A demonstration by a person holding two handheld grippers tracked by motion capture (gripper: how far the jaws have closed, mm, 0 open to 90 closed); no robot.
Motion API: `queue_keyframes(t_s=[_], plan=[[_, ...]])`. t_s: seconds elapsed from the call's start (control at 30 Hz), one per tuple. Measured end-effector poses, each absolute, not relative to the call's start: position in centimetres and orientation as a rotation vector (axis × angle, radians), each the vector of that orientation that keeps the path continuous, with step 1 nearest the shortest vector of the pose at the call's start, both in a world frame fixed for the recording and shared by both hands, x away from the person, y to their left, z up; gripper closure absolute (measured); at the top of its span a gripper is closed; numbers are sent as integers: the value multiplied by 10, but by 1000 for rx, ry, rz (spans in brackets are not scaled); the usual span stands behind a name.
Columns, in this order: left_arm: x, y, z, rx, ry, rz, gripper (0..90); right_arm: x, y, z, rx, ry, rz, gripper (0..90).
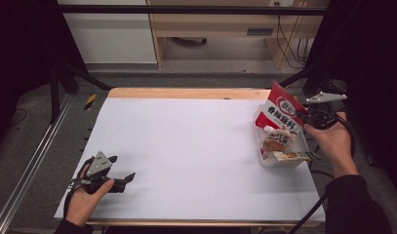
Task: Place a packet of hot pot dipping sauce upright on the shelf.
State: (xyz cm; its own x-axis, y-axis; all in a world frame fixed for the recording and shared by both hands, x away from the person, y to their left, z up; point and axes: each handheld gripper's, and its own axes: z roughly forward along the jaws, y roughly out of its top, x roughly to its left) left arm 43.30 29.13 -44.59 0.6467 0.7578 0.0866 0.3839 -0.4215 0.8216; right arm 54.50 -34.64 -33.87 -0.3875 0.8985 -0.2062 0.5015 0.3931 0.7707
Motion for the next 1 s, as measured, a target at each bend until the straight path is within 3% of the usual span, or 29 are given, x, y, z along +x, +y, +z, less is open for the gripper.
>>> queue_keyframes(t_s=[0.07,0.17,0.3,0.47,0.7,1.0], plan=[[433,292,-445,2046,887,583,95,541,-344,-339,1190,2032,838,871],[433,292,-445,2047,888,585,94,539,-339,-338,1157,2033,807,760],[432,292,-445,2042,884,588,94,539,-333,-335,1161,1999,767,493],[433,293,-445,2039,879,584,93,536,-323,-326,1164,1927,749,249],[433,294,-445,2038,889,586,89,518,-310,-307,1173,1874,819,144],[432,294,-444,2037,886,591,88,493,-279,-286,1077,1928,893,120]])
